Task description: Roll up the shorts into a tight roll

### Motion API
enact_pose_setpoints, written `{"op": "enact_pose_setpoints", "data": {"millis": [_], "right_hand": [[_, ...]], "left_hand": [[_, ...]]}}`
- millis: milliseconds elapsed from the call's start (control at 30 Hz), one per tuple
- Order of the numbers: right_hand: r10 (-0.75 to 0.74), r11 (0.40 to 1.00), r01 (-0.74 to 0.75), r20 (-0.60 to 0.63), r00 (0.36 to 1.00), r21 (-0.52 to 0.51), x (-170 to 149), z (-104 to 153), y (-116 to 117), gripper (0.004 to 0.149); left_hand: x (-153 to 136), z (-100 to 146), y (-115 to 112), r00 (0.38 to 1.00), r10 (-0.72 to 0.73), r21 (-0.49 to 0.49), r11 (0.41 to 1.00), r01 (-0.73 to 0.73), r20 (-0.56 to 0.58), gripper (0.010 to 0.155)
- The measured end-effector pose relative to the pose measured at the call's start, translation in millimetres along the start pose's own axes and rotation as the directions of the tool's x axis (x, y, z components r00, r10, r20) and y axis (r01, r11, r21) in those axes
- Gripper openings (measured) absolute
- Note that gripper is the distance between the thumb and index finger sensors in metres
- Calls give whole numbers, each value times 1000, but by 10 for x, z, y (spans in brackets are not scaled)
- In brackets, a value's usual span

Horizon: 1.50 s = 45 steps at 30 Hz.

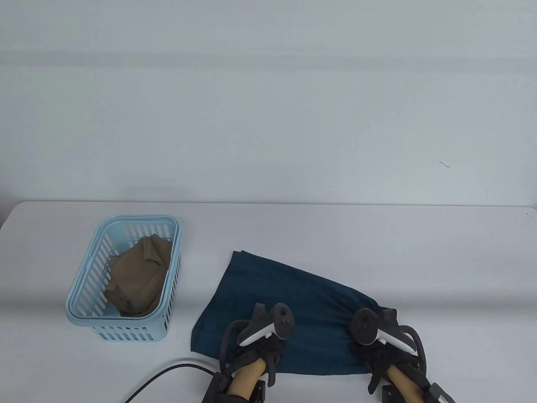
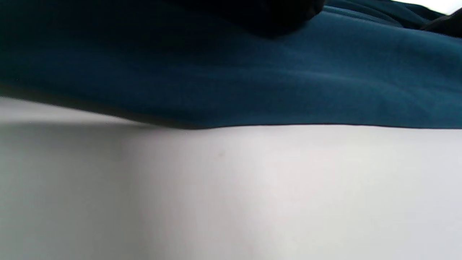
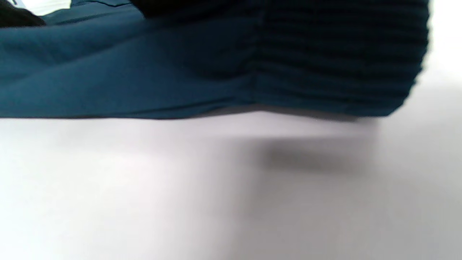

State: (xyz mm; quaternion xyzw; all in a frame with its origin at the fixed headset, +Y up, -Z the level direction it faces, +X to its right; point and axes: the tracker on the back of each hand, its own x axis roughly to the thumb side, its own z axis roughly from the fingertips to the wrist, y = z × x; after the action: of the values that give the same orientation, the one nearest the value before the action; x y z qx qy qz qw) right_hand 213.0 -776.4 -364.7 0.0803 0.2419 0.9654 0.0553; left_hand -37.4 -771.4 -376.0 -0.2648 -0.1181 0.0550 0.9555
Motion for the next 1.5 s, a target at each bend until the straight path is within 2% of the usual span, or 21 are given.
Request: {"op": "enact_pose_setpoints", "data": {"millis": [267, 367, 767, 967, 1200, 1500], "right_hand": [[-57, 997, 55, 38, 998, 56, 93, 63, -86, 54], [-67, 991, 61, 48, 997, 119, 138, 87, -96, 55], [-81, 972, 54, 109, 991, 230, 311, 120, -75, 57], [-128, 971, 94, 146, 981, 220, 318, 99, -61, 56], [-198, 962, 157, 177, 964, 224, 340, 84, -44, 55], [-344, 926, 286, 238, 908, 247, 380, 47, 10, 55]], "left_hand": [[-41, -159, 154, 998, 30, -19, 999, -31, -63, 52], [-55, -224, 204, 996, 45, -53, 997, -49, -73, 52], [6, -502, 361, 992, -40, -117, 993, 26, -116, 51], [36, -628, 412, 991, -53, -110, 993, 39, -122, 51], [82, -779, 491, 982, -126, -147, 984, 105, -141, 54], [171, -948, 514, 953, -254, -158, 961, 229, -165, 59]]}}
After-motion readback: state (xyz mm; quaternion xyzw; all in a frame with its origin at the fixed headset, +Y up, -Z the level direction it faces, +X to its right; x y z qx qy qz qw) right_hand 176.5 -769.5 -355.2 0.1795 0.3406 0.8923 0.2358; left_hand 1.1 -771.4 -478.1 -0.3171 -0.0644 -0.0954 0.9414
